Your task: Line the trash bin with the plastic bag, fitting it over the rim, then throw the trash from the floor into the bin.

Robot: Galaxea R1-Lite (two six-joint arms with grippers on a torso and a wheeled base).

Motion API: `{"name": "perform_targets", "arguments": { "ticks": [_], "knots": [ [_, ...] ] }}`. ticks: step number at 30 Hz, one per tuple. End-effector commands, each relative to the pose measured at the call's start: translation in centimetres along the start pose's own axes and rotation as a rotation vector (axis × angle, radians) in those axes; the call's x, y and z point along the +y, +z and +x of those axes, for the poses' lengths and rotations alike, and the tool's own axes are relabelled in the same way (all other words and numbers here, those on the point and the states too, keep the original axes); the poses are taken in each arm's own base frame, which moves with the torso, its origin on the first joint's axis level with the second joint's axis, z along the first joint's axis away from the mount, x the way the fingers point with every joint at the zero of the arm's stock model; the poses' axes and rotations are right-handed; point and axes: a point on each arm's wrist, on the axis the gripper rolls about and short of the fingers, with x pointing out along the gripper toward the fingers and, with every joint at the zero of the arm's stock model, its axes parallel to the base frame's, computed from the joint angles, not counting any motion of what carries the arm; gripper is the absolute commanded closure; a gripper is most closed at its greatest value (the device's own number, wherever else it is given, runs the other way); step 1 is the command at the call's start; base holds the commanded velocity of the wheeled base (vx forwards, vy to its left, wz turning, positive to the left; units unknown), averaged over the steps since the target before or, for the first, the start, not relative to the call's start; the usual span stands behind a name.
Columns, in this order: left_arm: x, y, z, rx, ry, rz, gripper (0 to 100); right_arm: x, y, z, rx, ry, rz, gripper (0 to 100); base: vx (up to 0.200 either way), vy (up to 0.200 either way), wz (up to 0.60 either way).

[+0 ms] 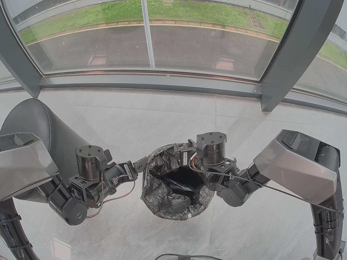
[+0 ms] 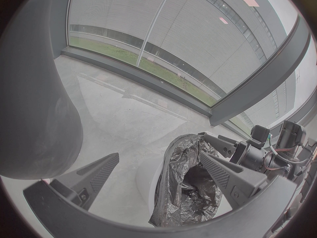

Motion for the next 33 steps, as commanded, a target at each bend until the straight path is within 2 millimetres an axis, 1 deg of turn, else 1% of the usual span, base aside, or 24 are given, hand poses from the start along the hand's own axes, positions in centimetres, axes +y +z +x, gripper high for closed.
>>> {"name": "perform_targets", "arguments": {
  "ticks": [1, 8, 13, 22, 28, 31, 33],
  "knots": [
    [0.1, 0.0, 0.1, 0.0, 0.001, -0.001, 0, 0.3, -0.3, 0.1, 0.002, 0.005, -0.003, 0, 0.0, 0.0, 0.0],
    [0.1, -0.2, 0.2, 0.005, 0.004, 0.0, 0, 0.7, -0.3, 1.2, 0.001, 0.002, -0.047, 0, 0.0, 0.0, 0.0],
    [0.1, -0.1, 0.1, 0.004, 0.003, -0.002, 0, 1.4, -0.2, 2.6, 0.016, 0.001, -0.057, 0, 0.0, 0.0, 0.0],
    [0.1, -0.2, 0.3, 0.005, 0.004, -0.002, 0, 1.9, -0.2, 3.4, 0.02, 0.002, -0.065, 0, 0.0, 0.0, 0.0],
    [0.2, -0.4, 0.4, 0.011, 0.007, -0.003, 0, 2.1, -1.5, 4.5, 0.027, -0.001, -0.075, 0, 0.0, 0.0, 0.0],
    [0.2, -0.5, 0.3, 0.013, 0.008, -0.007, 0, 2.0, -1.8, 4.9, 0.027, -0.005, -0.078, 0, 0.0, 0.0, 0.0],
    [0.2, -0.5, 0.3, 0.012, 0.006, -0.011, 0, 1.8, -1.6, 5.0, 0.023, -0.011, -0.075, 0, 0.0, 0.0, 0.0]
  ]
}}
